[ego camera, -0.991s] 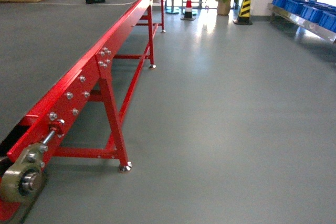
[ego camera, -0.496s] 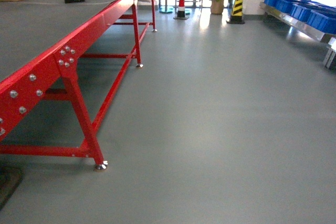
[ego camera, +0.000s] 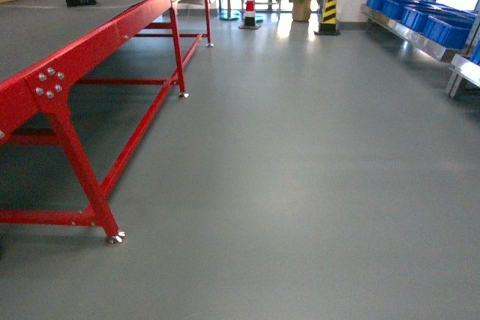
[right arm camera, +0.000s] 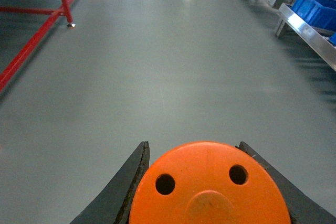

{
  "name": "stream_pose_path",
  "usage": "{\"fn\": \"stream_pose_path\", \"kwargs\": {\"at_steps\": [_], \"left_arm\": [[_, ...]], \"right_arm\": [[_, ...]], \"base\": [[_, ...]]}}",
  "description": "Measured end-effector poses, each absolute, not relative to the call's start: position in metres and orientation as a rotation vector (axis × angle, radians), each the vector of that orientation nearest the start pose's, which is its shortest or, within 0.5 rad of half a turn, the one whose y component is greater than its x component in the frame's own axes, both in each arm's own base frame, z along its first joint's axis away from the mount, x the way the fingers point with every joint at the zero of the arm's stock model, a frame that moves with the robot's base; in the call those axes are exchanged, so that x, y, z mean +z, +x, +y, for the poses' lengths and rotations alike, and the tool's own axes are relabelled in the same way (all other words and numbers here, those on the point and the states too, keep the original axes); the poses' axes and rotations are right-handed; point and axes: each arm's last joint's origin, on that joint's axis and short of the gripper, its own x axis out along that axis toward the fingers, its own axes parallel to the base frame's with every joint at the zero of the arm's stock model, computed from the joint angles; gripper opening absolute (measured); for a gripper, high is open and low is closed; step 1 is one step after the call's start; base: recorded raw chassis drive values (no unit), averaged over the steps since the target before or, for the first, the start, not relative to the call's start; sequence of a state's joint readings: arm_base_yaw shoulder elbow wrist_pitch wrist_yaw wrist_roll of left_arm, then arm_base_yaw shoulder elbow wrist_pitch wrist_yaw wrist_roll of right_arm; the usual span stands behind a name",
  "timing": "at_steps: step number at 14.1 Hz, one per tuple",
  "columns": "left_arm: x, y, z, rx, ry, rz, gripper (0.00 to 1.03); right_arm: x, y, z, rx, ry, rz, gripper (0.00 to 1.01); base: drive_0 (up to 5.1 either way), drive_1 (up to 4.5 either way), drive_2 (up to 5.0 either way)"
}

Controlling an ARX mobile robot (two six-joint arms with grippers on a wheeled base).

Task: Sort blue parts and orange caps into right shelf containers

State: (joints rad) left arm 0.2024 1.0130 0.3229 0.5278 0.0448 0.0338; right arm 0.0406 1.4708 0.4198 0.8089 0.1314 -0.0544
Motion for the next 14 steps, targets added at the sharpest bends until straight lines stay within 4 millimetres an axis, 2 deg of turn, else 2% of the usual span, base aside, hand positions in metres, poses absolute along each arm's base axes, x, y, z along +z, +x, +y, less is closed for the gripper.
{"fn": "stream_pose_path", "kwargs": {"at_steps": [14], "left_arm": [[0.2023,0.1991,0.0404,0.161,0.014,0.162,0.45]], "right_arm": [[0.1609,0.2613,0.0083,-0.078,-0.075,0.239,0.43]], "base": [[0.0,4.32,-4.3]]}}
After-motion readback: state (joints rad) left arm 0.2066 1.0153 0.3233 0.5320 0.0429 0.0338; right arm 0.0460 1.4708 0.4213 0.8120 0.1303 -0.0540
